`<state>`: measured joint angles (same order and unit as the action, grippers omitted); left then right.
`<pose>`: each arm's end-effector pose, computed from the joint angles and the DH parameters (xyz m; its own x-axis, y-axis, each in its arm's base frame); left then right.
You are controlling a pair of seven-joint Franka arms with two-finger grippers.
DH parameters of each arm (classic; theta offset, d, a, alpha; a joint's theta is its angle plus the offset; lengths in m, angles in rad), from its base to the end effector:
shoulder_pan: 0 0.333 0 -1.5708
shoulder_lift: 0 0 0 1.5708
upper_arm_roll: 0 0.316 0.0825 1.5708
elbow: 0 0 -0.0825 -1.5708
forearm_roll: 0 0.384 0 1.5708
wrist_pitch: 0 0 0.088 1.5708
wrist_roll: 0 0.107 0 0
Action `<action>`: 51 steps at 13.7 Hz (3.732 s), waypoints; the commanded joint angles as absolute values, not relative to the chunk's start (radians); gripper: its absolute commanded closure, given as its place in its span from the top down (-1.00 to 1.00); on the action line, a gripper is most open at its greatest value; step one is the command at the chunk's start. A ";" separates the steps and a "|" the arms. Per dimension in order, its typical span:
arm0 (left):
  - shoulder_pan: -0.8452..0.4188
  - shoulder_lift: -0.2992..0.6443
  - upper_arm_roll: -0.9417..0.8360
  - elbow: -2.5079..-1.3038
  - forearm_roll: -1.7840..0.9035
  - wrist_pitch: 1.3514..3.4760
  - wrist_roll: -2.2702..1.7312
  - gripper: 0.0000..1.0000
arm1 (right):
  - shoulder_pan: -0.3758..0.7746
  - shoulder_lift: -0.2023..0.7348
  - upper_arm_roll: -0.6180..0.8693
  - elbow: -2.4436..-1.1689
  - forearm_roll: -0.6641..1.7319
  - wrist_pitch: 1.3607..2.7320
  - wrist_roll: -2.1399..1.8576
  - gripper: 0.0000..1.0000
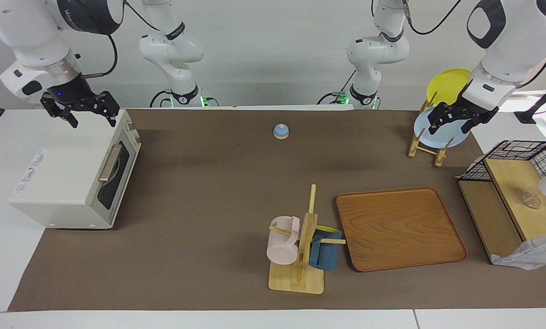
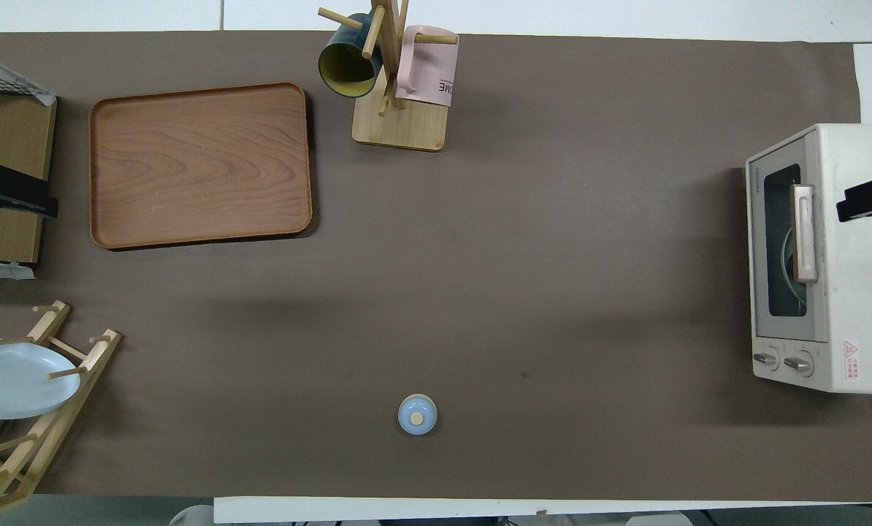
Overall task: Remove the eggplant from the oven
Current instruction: 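Reach the right gripper to the oven door and pull it open, then reach into the oven with the right gripper and grasp the green plate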
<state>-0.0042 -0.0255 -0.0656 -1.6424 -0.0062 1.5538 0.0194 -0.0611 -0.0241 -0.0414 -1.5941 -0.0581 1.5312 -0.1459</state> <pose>0.5415 -0.0390 0.6034 0.9940 -0.0889 -0.0630 -0.0887 -0.9960 0.0057 0.5391 -0.0622 0.6235 0.9981 0.0410 -0.0466 0.0434 -0.9978 0.0508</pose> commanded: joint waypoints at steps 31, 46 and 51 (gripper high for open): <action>0.009 -0.051 -0.069 -1.663 0.012 1.514 -0.098 1.00 | 0.072 0.224 -0.025 -1.979 -0.156 2.154 0.222 -0.99; 0.008 -0.051 -0.069 -1.663 0.012 1.514 -0.100 1.00 | -0.052 0.133 -0.057 -1.950 -0.003 1.942 0.304 0.04; 0.009 -0.051 -0.069 -1.663 0.012 1.514 -0.100 1.00 | -0.046 0.137 -0.055 -1.944 -0.003 1.953 0.304 -0.08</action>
